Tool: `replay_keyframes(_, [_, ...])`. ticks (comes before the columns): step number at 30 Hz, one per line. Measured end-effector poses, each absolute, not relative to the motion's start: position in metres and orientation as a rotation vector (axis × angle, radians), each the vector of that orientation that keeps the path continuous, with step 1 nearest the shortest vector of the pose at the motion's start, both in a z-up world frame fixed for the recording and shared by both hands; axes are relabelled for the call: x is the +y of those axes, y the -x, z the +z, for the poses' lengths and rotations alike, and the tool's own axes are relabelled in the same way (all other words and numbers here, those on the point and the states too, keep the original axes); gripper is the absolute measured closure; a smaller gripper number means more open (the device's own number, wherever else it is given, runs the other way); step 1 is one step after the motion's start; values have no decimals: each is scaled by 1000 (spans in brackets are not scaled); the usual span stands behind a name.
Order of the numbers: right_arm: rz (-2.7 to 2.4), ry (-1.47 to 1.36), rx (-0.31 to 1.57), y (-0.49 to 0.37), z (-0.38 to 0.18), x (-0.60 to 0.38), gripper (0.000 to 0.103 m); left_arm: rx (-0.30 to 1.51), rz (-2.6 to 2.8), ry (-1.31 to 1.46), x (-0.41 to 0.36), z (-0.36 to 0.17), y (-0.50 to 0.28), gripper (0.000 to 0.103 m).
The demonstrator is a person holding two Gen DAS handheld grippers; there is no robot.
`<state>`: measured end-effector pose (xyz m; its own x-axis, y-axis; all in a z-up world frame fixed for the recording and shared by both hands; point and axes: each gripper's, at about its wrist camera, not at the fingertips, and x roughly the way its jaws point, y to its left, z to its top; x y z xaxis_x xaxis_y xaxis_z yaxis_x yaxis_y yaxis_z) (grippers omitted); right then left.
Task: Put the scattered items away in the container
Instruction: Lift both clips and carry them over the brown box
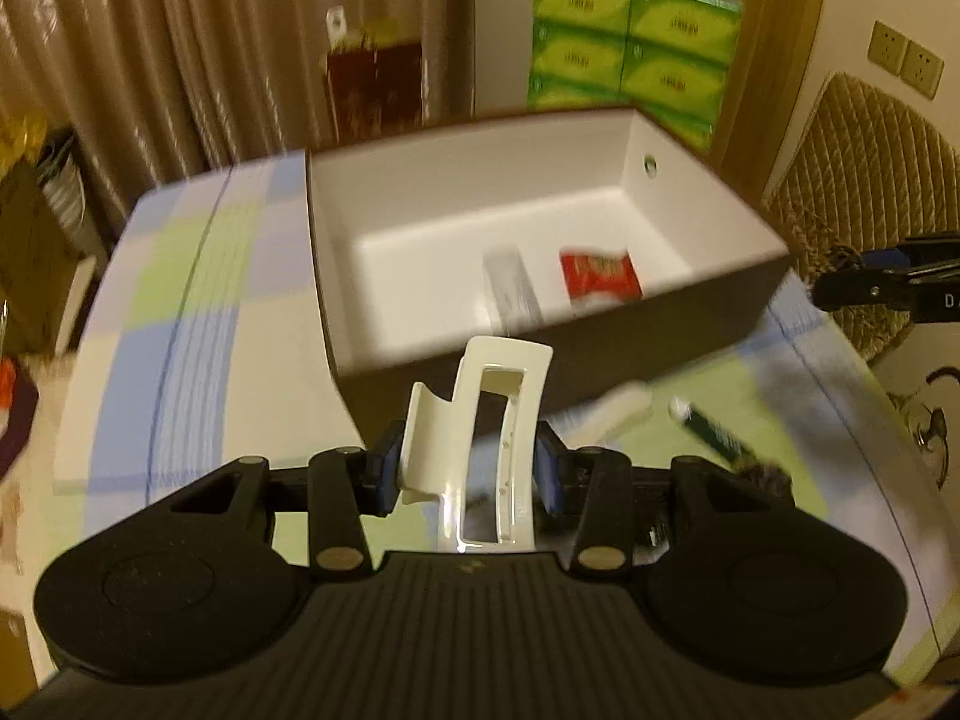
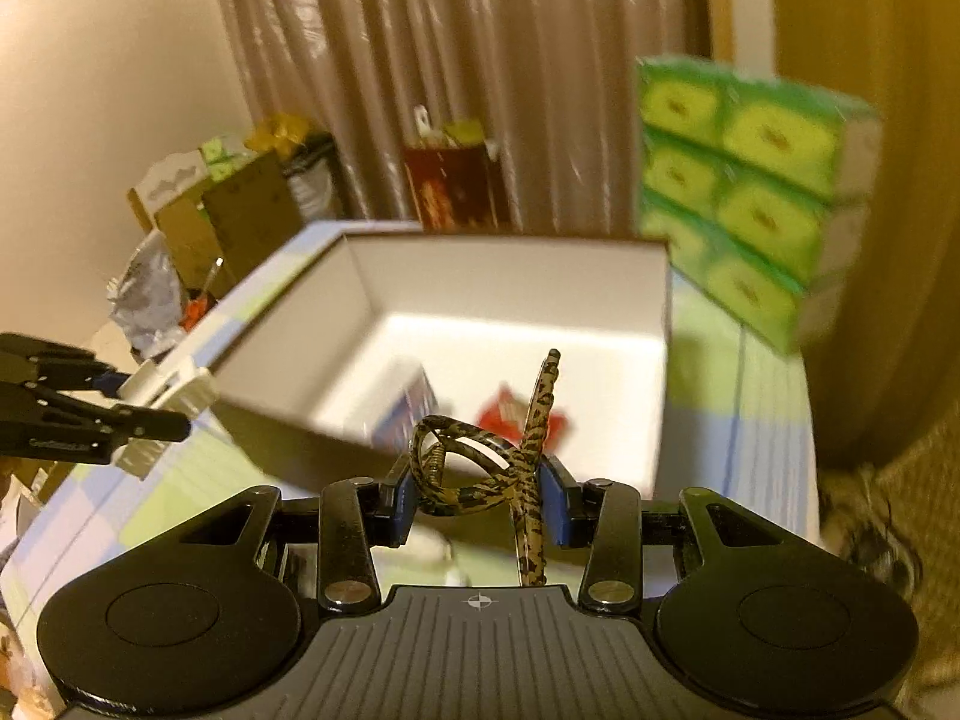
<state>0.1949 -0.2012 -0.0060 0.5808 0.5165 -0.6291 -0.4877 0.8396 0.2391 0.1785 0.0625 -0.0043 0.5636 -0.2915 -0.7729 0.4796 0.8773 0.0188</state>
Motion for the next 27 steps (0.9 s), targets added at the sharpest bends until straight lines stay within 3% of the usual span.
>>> replay_keyframes(10, [622, 38, 778, -286, -14, -147, 64, 850, -507, -227, 28, 13, -280, 65])
replay_keyframes(27, [632, 171, 940, -373, -85, -120, 64, 978, -521, -290, -25, -61, -391, 65])
